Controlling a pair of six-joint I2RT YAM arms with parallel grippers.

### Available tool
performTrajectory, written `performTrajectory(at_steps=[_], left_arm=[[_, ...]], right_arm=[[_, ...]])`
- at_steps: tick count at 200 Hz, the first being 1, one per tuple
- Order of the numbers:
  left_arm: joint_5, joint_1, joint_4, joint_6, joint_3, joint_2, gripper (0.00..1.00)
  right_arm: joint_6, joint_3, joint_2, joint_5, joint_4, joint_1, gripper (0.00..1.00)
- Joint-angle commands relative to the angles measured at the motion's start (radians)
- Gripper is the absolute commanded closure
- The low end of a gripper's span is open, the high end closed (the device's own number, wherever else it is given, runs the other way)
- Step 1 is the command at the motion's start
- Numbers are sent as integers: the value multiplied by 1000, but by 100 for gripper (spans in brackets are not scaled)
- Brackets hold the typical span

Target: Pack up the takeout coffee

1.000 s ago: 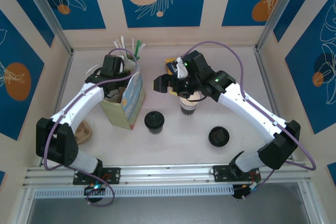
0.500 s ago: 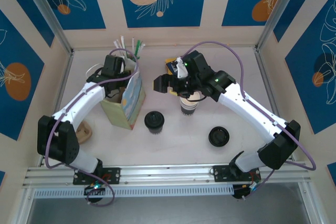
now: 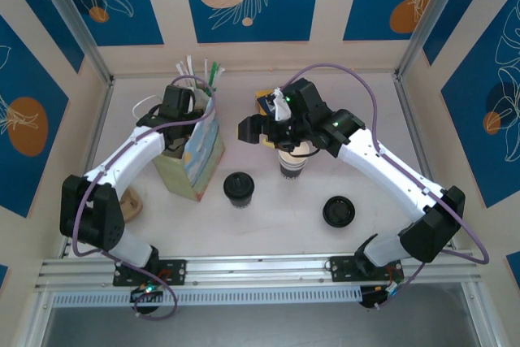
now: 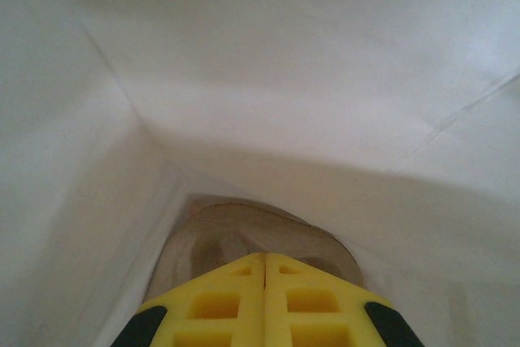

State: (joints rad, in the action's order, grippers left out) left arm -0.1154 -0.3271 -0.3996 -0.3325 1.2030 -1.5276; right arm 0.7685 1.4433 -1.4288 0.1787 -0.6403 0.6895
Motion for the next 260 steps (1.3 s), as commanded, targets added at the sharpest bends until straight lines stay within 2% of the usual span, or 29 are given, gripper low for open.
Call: performTrajectory(at_steps=[1,260], left_arm=[[-23,-11,-4,10,15,1,100],[-21,-10,2,20,51,-35,100]], right_arm=[[3,-9,7,-1,-9,-8,1],[0,-13,3,10,-7,-19,1]])
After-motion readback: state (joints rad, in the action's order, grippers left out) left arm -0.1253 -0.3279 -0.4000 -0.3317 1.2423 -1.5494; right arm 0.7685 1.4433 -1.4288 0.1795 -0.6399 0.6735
